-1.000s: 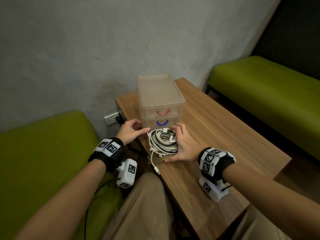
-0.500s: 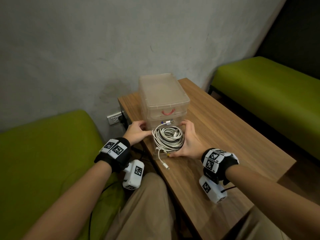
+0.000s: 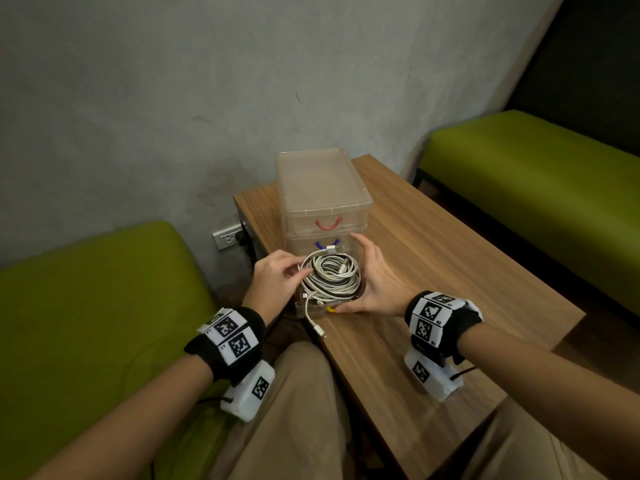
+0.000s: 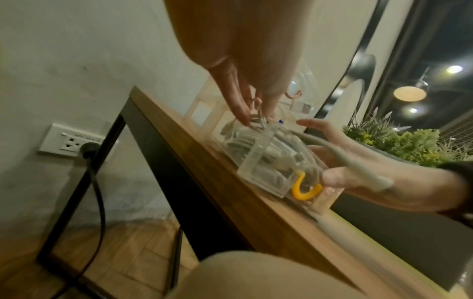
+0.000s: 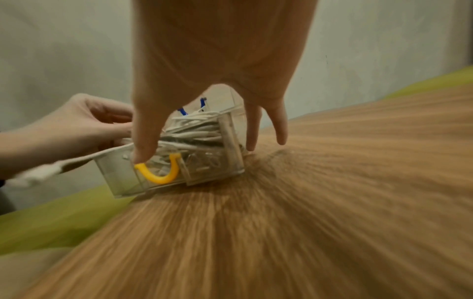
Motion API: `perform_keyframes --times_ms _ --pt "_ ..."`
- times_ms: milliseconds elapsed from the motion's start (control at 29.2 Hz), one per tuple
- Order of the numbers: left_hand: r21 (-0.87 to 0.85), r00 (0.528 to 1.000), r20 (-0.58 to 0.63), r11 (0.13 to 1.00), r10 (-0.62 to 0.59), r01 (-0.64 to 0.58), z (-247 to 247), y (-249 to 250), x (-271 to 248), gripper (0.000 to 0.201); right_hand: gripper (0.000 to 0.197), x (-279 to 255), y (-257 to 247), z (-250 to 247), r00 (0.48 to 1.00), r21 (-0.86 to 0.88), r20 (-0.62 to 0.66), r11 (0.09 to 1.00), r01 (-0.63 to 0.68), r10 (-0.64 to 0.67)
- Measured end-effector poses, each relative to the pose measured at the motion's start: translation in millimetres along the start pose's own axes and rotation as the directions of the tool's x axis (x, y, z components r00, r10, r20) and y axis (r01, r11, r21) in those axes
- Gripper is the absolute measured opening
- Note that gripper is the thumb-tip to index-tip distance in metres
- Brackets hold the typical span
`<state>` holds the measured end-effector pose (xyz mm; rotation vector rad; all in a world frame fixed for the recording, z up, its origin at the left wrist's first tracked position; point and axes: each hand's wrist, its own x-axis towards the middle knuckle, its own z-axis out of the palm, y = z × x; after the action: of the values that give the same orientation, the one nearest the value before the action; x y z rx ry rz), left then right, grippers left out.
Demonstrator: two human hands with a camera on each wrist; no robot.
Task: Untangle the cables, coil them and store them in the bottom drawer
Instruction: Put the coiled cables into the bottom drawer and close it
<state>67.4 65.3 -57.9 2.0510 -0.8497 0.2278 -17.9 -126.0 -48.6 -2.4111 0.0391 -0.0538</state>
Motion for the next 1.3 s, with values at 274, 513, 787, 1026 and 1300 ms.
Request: perform_keyframes --times_ms 274,513,787,1026,1300 --pt "0.371 0.947 0.212 0.877 0.241 -0.306 17.8 5.1 15.2 0.002 0.037 8.5 -9.1 6.8 0.955 0.069 -0.291 0.997 -0.042 0.061" --pt "0.236 0.993 0.121 0.972 -0.014 -0.015 15.2 8.3 14.8 0.009 0.040 23.8 -9.6 11.4 0.887 -0.009 -0.398 0.966 -0.258 0.233" --pt "0.362 0.963 0.228 0.905 0.145 -0.222 10.6 8.2 20.3 0.009 0.021 26.9 -4.2 15.3 0.946 0.114 -0.255 0.978 -0.176 0.200" --pt "0.331 0.965 0.258 0.933 0.054 -0.141 9.3 9.4 20.5 0.021 0.049 28.8 3.7 8.5 0.882 0.318 -0.256 0.896 -0.311 0.397" --pt "0.141 0.997 0.068 0.990 -0.030 0.021 5.1 -8.7 5.9 0.024 0.039 45.2 -2.5 4.4 0.732 0.542 0.049 0.597 -0.591 0.680"
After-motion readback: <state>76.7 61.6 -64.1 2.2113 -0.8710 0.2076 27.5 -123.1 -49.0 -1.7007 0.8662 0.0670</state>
